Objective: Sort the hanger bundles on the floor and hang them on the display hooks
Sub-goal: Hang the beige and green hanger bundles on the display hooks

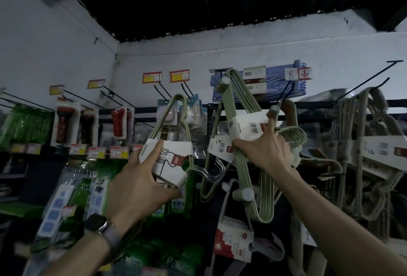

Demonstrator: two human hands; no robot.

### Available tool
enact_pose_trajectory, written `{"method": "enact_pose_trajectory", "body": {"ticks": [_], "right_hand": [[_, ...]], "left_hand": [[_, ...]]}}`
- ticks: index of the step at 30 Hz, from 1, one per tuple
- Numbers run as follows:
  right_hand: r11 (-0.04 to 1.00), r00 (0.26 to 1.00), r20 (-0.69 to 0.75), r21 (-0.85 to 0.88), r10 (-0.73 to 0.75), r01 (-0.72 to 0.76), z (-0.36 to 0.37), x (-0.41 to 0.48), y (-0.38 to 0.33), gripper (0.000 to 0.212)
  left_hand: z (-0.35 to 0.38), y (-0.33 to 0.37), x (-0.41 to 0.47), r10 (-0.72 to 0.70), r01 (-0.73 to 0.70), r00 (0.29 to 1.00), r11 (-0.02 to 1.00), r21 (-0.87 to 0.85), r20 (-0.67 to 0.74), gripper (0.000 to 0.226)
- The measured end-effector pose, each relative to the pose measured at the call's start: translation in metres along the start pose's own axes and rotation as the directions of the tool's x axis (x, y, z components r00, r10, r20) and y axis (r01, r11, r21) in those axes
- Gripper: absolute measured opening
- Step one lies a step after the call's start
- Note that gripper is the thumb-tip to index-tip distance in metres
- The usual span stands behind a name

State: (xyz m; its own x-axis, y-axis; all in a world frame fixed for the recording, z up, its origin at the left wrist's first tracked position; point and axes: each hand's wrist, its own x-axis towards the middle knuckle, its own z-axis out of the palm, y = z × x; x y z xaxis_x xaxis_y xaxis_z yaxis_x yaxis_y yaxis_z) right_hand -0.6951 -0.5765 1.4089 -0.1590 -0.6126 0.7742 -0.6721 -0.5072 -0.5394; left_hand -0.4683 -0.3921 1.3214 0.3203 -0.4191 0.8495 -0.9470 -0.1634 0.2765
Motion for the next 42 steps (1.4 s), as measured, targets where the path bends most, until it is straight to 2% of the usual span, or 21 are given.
{"method": "enact_pose_trajectory", "body": {"ticks": [2, 5, 10, 17, 21, 24, 28, 29, 32, 34, 36, 39, 40, 42], "right_hand": [[0.999, 1.000, -0.005, 0.046, -0.003, 0.004, 0.008, -0.002, -0.005, 0.139], [0.996, 0.998, 0.060, 0.090, -0.020, 0.014, 0.021, 0.001, -0.012, 0.144], [1.000, 0.993, 0.121, 0.016, 0.005, -0.007, 0.024, 0.009, -0.025, 0.146], [0.995, 0.957, 0.272, -0.009, 0.101, -0.102, 0.045, 0.009, -0.035, 0.161], [0.990, 0.934, 0.353, 0.097, 0.064, -0.105, 0.060, 0.008, -0.028, 0.158], [0.973, 0.924, 0.382, 0.206, 0.015, -0.101, 0.066, 0.015, -0.012, 0.140], [0.979, 0.941, 0.335, 0.204, -0.052, -0.018, 0.052, 0.022, 0.000, 0.091], [0.978, 0.940, 0.333, 0.206, -0.069, -0.001, 0.049, 0.026, 0.001, 0.086], [0.971, 0.916, 0.391, 0.238, -0.095, -0.001, 0.048, 0.043, 0.004, 0.101], [0.970, 0.907, 0.392, 0.235, -0.156, 0.065, 0.049, 0.055, 0.010, 0.102], [0.955, 0.893, 0.388, 0.269, -0.229, 0.128, 0.036, 0.054, 0.007, 0.092], [0.913, 0.861, 0.381, 0.356, -0.337, 0.200, 0.019, 0.052, 0.006, 0.054], [0.900, 0.848, 0.391, 0.388, -0.358, 0.201, 0.017, 0.053, 0.009, 0.050], [0.885, 0.838, 0.392, 0.416, -0.380, 0.207, 0.014, 0.055, 0.012, 0.060]], "left_hand": [[0.000, 0.000, 0.000, -0.003, 0.003, 1.000, 1.000, 0.003, -0.008, 0.129], [0.003, -0.003, 0.000, -0.002, 0.002, 1.000, 1.000, -0.008, -0.010, 0.128], [0.005, -0.006, -0.002, -0.002, 0.002, 1.000, 1.000, -0.014, -0.018, 0.128], [0.004, -0.006, -0.011, -0.038, 0.038, 0.999, 0.999, -0.022, 0.006, 0.126], [0.010, -0.008, -0.020, -0.023, 0.024, 0.999, 0.997, -0.069, 0.026, 0.128], [0.017, -0.005, -0.027, -0.040, 0.044, 0.998, 0.995, -0.088, 0.047, 0.127], [0.032, 0.000, -0.035, -0.037, 0.040, 0.998, 0.997, -0.063, 0.049, 0.128], [0.036, 0.002, -0.036, -0.040, 0.044, 0.997, 0.997, -0.063, 0.059, 0.129], [0.046, 0.008, -0.038, -0.055, 0.057, 0.996, 0.998, -0.024, 0.073, 0.130], [0.050, 0.013, -0.037, -0.078, 0.078, 0.994, 0.997, 0.015, 0.079, 0.130], [0.052, 0.019, -0.036, -0.103, 0.102, 0.992, 0.995, 0.022, 0.074, 0.129], [0.050, 0.023, -0.033, -0.134, 0.135, 0.990, 0.991, -0.016, 0.050, 0.127], [0.049, 0.023, -0.031, -0.142, 0.143, 0.989, 0.989, -0.024, 0.039, 0.128], [0.045, 0.024, -0.030, -0.157, 0.157, 0.988, 0.987, -0.031, 0.012, 0.128]]}}
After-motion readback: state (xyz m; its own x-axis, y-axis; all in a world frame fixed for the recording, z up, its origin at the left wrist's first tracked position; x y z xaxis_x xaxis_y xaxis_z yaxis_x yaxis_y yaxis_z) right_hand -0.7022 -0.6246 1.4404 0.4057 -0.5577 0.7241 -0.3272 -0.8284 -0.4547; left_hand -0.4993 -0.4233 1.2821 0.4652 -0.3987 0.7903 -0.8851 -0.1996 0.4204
